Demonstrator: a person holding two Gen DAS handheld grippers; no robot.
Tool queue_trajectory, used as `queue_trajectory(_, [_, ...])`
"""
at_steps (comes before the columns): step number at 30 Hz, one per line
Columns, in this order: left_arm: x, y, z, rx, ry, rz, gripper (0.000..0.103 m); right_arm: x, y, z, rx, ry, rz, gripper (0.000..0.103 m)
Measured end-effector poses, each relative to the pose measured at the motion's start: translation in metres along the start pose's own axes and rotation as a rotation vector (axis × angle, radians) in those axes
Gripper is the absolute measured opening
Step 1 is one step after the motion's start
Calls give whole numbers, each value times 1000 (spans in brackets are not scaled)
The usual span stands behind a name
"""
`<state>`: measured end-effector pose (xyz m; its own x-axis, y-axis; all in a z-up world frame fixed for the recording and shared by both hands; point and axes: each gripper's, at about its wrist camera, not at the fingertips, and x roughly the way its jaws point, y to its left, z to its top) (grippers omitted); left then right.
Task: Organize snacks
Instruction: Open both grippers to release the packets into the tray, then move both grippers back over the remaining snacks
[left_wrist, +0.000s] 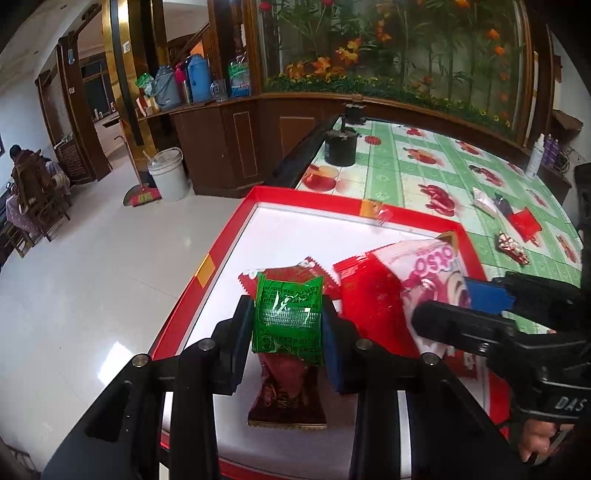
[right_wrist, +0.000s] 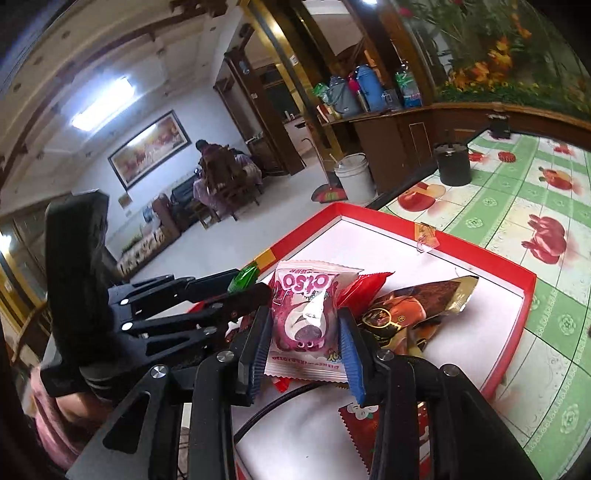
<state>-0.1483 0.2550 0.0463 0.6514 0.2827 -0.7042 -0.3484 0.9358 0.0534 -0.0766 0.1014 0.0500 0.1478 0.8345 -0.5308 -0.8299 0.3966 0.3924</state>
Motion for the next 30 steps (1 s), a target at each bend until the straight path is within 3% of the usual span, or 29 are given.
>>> queue_trajectory(5, [2, 0, -3, 0, 1, 35, 39, -4, -5, 0, 4, -7, -19, 48])
queue_trajectory(6, [1, -2, -2, 9, -4, 53, 42, -6, -7, 1, 8, -12, -24, 56])
queue_trajectory(8, [-3, -4, -3, 28, -18, 72, 52, -17, -15, 4, 24, -52, -22, 57])
queue_trajectory(10, [-9, -5, -2, 42, -41, 84, 73, -34, -25, 8, 60, -100, -23, 58])
queue_trajectory(12, [-19, -9, 0, 53, -85, 91, 77, -56, -42, 13, 113, -171, -38, 59])
queue_trajectory(16, [-31, -18, 5, 75, -131, 61, 81, -132, -83, 13, 250, -348, -103, 64])
queue_trajectory(21, [-42, -51, 7, 154, -151, -24, 82, -263, -104, -7, 291, -572, -302, 71])
queue_trajectory(26, [-53, -99, 14, 259, -165, -114, 82, -392, -84, -44, 275, -843, -479, 88])
queue_trajectory(30, [-60, -144, 24, 373, -187, -162, 84, -457, -69, -69, 251, -993, -565, 103])
